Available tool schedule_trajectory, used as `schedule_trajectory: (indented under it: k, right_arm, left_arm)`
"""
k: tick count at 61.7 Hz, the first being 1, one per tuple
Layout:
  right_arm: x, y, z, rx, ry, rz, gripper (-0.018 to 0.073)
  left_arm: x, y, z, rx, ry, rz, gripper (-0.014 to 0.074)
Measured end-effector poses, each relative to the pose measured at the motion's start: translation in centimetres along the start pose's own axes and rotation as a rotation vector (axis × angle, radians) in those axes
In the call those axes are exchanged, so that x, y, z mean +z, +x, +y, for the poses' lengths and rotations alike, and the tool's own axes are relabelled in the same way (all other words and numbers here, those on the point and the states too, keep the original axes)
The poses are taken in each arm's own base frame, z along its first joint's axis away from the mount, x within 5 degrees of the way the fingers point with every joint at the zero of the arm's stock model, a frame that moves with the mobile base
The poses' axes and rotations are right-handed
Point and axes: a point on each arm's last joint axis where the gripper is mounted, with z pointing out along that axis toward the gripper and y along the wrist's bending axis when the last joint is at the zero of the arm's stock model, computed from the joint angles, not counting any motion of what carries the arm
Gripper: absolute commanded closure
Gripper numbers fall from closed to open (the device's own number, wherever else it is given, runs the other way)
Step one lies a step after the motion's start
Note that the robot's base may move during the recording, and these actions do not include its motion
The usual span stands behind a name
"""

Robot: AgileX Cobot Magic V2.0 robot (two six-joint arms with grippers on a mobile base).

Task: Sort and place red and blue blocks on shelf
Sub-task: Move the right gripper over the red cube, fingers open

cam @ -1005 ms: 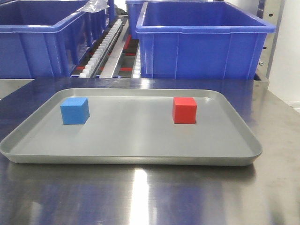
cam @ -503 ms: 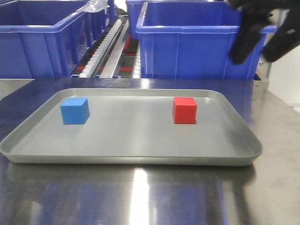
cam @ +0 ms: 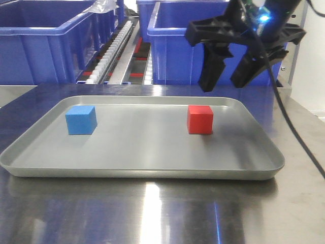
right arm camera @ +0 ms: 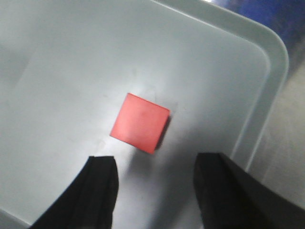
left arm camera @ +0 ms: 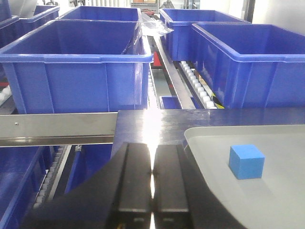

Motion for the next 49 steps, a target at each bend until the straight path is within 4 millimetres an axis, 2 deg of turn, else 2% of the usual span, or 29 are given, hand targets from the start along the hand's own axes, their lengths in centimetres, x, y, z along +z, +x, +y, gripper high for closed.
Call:
schedule_trajectory:
  k: [14,39,49]
  right_arm:
    - [0.13,0.00,0.36,0.027,-0.026,-0.001,0.0022]
    - [0.13,-0.03,0.42,0.036,-0.033,-0.004,0.0018]
    - [0.83,-0.21,0.43,0.036,-0.031,0.006,0.0018]
  left_arm:
    - [0.00,0.00,0.00,0.000,0.000,0.000,0.0455]
    - [0.00,0.00,0.00,0.000,0.000,0.000,0.0455]
    - [0.00,0.00,0.00,0.000,0.000,0.000,0.0455]
